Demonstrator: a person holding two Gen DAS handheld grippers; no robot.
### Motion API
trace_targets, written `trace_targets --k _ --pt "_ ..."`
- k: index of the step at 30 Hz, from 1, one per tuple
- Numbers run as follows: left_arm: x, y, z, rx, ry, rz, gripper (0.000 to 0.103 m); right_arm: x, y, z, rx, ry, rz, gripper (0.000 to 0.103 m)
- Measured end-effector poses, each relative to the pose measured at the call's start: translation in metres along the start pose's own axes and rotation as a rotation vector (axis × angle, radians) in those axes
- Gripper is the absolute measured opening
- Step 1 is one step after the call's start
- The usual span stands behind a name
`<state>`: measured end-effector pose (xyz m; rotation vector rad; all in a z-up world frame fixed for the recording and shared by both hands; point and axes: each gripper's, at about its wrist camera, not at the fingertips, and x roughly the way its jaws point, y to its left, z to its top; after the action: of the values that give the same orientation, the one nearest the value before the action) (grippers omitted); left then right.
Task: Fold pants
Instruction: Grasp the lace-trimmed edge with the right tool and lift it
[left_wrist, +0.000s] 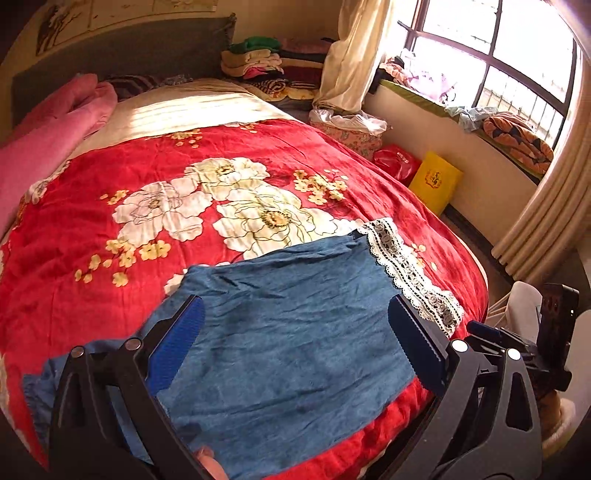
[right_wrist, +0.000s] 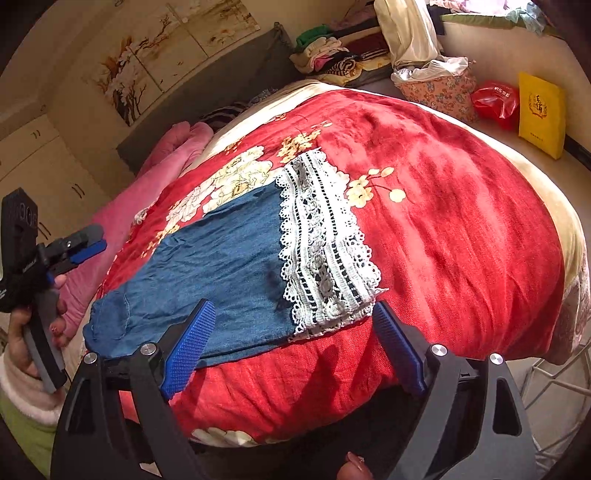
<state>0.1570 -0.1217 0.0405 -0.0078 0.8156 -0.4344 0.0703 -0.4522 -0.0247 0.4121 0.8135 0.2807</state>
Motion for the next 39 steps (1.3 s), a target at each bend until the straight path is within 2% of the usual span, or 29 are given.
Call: trace_targets --k 6,9,15,17,21,23,30,32,33,34,35,36,39 --pt "0.054 -0.011 0.024 0.043 0.079 -0.023 0.093 0.010 -0.009 0.000 0.045 0.011 0.009 0.086" --pt "0.078 -0.021 0.034 0.102 0.099 -0.021 0.093 0.017 -0.016 0.000 0.081 0.028 -0.001 0.086" --pt "0.125 -0.052 0.049 0.250 0.147 -0.071 0.093 0.028 -0.025 0.001 0.136 0.036 0.040 0.085" --pt "0.140 -0.060 0.053 0.291 0.168 -0.097 0.093 0.029 -0.025 0.002 0.138 0.031 0.057 0.078" --pt "0.167 -0.072 0.061 0.351 0.205 -0.160 0.093 0.032 -0.028 0.003 0.164 0.026 0.069 0.069" --pt "0.181 -0.075 0.066 0.355 0.230 -0.181 0.093 0.034 -0.032 0.004 0.188 0.024 0.075 0.062" --pt "0.225 -0.072 0.070 0.276 0.358 -0.311 0.090 0.040 -0.032 0.009 0.195 0.030 0.084 0.051" --pt "0.233 -0.070 0.067 0.246 0.379 -0.338 0.088 0.044 -0.032 0.009 0.191 0.034 0.076 0.043" --pt "0.233 -0.070 0.067 0.241 0.381 -0.352 0.078 0.045 -0.031 0.010 0.189 0.034 0.074 0.040" --pt "0.232 -0.070 0.067 0.231 0.380 -0.370 0.052 0.047 -0.031 0.012 0.184 0.036 0.069 0.033" --pt "0.232 -0.068 0.069 0.213 0.383 -0.383 0.032 0.047 -0.030 0.013 0.178 0.039 0.062 0.028" --pt "0.232 -0.066 0.069 0.192 0.393 -0.394 0.021 0.047 -0.029 0.014 0.174 0.037 0.062 0.025" --pt "0.225 -0.060 0.069 0.182 0.376 -0.424 0.015 0.043 -0.021 0.017 0.158 0.024 0.069 0.021"
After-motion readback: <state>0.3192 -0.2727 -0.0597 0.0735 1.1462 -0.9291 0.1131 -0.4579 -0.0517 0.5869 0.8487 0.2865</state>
